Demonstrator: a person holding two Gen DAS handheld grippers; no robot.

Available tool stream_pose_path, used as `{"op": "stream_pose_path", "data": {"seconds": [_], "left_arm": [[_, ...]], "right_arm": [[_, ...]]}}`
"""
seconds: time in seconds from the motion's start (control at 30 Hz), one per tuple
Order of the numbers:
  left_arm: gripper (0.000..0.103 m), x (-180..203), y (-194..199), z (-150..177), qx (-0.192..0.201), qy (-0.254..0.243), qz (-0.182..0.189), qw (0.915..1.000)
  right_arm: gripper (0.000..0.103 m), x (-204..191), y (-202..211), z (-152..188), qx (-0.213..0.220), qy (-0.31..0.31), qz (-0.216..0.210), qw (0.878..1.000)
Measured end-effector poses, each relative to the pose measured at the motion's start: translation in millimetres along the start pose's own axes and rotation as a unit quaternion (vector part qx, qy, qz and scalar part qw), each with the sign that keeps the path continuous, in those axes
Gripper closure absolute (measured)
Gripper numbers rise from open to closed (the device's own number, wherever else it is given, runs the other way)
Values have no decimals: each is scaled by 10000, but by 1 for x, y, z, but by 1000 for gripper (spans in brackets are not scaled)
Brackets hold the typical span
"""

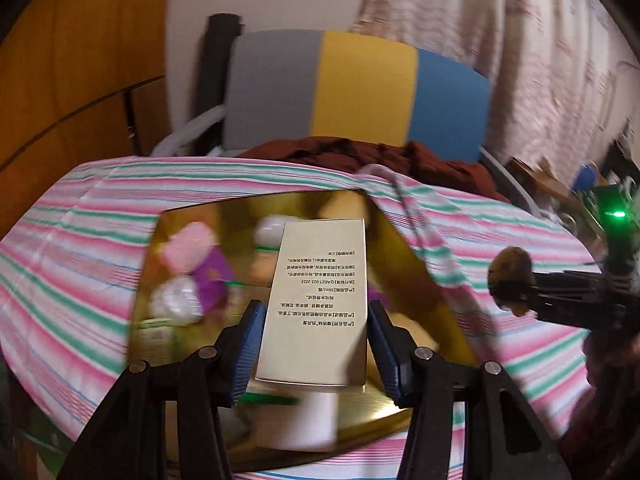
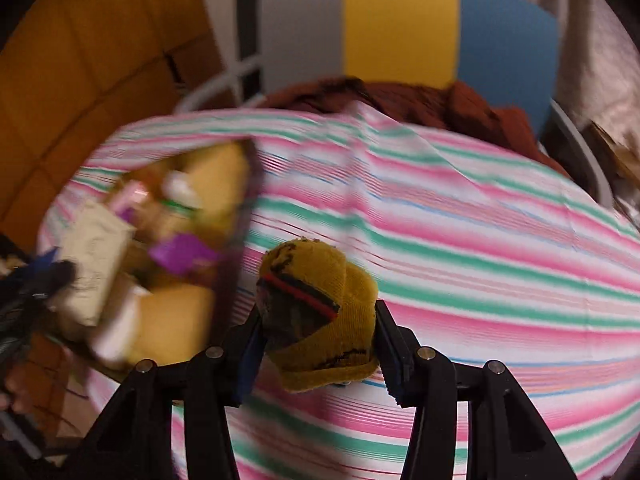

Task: Organize objects
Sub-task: 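Carry the cream box and yellow sock into the gold tray and open both tools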

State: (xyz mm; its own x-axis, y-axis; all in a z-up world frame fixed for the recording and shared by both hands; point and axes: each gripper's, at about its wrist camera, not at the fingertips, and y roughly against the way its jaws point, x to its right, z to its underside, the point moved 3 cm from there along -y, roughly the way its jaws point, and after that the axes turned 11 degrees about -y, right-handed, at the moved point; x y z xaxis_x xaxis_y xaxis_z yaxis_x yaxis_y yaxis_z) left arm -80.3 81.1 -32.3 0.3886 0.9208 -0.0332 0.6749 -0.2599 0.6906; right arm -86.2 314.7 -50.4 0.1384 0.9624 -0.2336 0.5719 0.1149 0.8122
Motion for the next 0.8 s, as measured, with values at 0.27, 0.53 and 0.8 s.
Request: {"op": "stream_pose_path", "data": {"seconds": [0.27, 0.53, 0.8], "left_arm": [[51, -35, -16, -19, 19, 381, -15, 9993], [50, -43, -44, -30, -119, 513, -11, 9986], [49, -43, -35, -16, -104, 415, -174, 9989]], "right_arm": [[52, -85, -15, -9, 41, 240, -556, 9982], [24, -105, -48, -31, 114, -85, -541, 9984], [24, -104, -46, -20, 113, 44, -428, 9990]]}}
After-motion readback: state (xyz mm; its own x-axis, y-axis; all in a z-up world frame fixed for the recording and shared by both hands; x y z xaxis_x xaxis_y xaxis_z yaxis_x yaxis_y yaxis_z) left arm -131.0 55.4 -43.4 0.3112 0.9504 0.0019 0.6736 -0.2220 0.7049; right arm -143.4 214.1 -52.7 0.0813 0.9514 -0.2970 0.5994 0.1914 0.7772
